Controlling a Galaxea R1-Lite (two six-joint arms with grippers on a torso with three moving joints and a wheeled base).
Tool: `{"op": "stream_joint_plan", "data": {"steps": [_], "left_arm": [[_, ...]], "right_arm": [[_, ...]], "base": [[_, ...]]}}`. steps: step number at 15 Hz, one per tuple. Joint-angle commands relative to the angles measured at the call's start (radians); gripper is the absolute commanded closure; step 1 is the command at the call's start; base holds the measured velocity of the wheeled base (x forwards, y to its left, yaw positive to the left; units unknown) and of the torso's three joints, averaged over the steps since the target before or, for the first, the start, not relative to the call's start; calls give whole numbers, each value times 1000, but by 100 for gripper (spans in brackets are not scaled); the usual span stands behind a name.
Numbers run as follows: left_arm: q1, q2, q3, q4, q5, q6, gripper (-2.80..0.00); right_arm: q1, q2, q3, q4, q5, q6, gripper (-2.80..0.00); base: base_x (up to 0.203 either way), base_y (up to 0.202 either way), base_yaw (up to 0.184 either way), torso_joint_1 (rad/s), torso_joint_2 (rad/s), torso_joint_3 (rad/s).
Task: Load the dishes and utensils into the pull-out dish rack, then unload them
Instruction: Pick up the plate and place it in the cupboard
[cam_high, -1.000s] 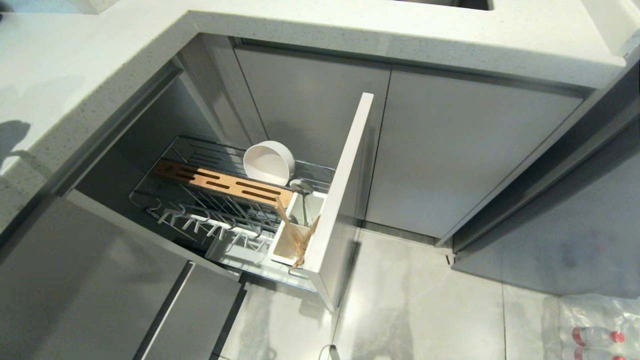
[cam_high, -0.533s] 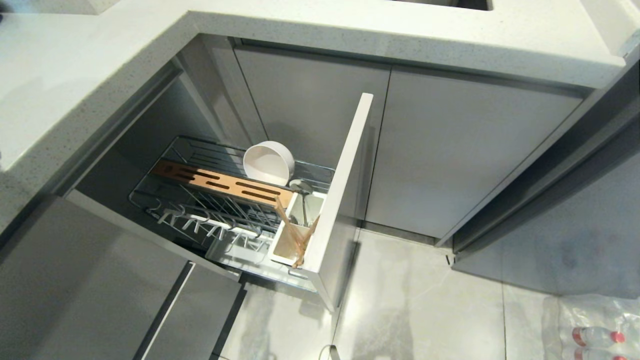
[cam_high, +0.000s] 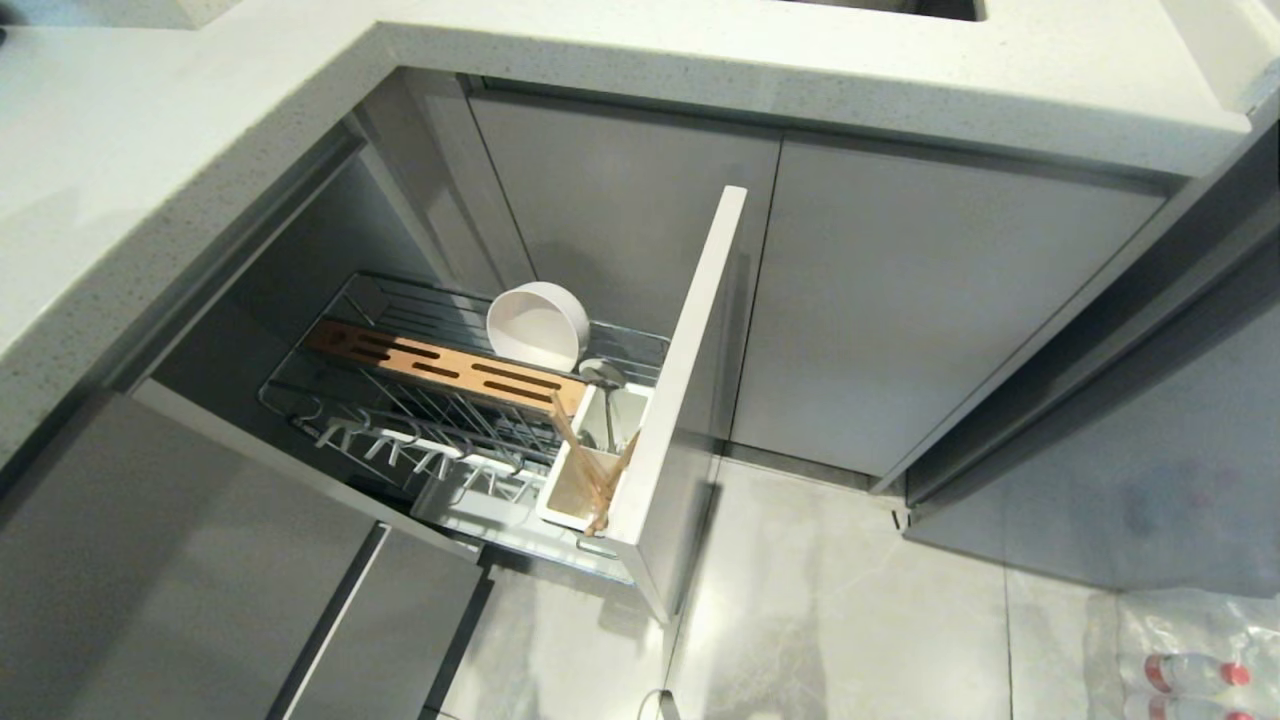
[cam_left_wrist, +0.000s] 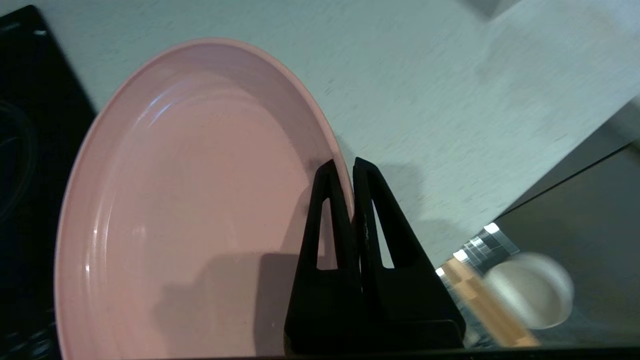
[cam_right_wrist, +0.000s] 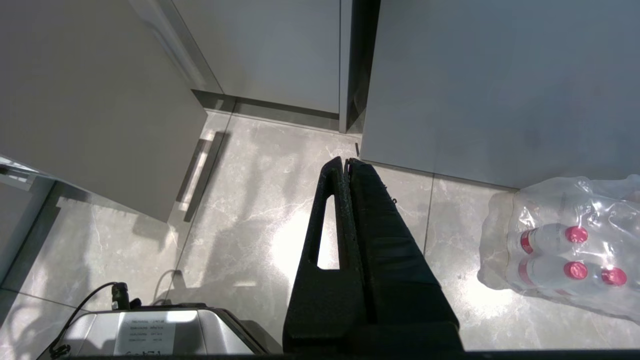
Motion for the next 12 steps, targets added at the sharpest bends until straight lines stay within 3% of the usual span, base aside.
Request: {"op": "stream_joint_plan", "data": {"steps": [1, 4, 5, 7, 9, 12], "left_arm": [[-16, -14, 1, -64, -16, -18, 0], [-29, 3, 2, -292, -168, -97, 0], [-52, 16, 2, -366, -230, -142, 0], [-127, 38, 2, -452, -281, -222, 0], [-253, 46, 11, -489, -294, -279, 0], [-526, 32, 75, -505, -297, -329, 0]], "right_arm": [[0, 1, 2, 0, 0, 0, 0], [0, 1, 2, 0, 0, 0, 0], [0, 1, 2, 0, 0, 0, 0], [0, 1, 2, 0, 0, 0, 0], [0, 1, 2, 0, 0, 0, 0], [0, 1, 2, 0, 0, 0, 0]], "base": [[0, 0, 0, 0, 0, 0], [0, 0, 0, 0, 0, 0], [0, 0, 0, 0, 0, 0], [0, 0, 0, 0, 0, 0], [0, 0, 0, 0, 0, 0], [0, 0, 0, 0, 0, 0]]}}
